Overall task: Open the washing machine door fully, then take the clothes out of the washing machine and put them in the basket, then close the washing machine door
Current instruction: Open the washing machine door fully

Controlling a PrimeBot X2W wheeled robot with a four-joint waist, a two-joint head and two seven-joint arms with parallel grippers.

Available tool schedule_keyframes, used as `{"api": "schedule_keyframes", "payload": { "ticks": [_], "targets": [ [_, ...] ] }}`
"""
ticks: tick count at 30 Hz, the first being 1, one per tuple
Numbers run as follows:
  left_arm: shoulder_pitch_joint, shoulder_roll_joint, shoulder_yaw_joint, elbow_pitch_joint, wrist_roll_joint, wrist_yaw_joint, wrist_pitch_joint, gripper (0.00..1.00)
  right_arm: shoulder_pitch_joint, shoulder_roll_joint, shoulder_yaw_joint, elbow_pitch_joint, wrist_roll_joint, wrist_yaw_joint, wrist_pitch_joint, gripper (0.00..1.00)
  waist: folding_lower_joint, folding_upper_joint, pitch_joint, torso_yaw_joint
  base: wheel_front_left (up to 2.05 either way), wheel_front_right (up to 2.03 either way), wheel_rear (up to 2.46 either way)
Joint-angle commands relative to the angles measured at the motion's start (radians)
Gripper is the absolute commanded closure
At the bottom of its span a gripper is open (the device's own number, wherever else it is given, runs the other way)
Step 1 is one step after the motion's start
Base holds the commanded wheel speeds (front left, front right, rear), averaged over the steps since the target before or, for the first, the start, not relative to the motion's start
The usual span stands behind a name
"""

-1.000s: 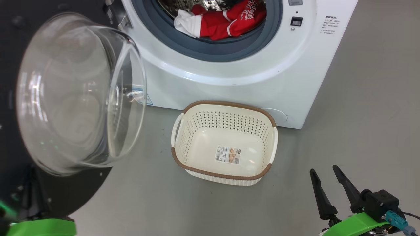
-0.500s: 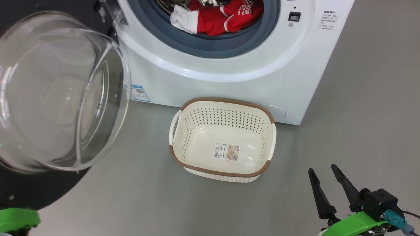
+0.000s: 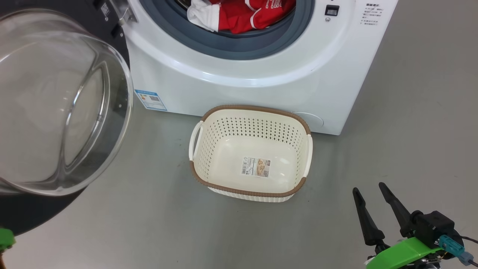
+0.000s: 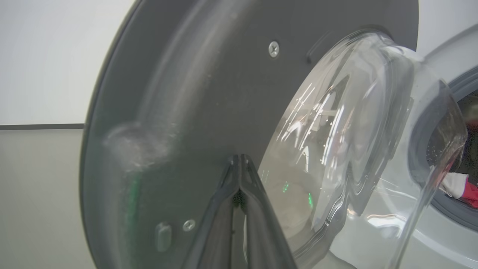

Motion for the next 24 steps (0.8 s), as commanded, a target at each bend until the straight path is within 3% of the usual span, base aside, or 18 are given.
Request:
{"api": "schedule_keyframes", "payload": {
  "ticks": [1,14,24],
  "targets": [
    [-0.032,0.066,0.043,-0.011,0.012,-0.005,-0.005,1.00,-0.031,-0.010,0.019,-0.026,-0.011,0.008,-0.012,0.00,0.0000,0.0000,0.003,0.000,0.00,0.00,0.00],
    [-0.035,0.080,0.052,0.022,0.035,-0.013,-0.005,1.00,-0.029,-0.004,0.019,-0.024,-0.012,0.008,-0.012,0.00,0.0000,0.0000,-0.022,-0.002,0.00,0.00,0.00],
    [0.058,0.080,-0.037,-0.034,0.007,-0.014,-0.005,1.00,-0.017,0.007,0.016,-0.023,-0.002,0.008,-0.012,0.00,0.0000,0.0000,-0.080,-0.007,0.00,0.00,0.00]
  ]
}}
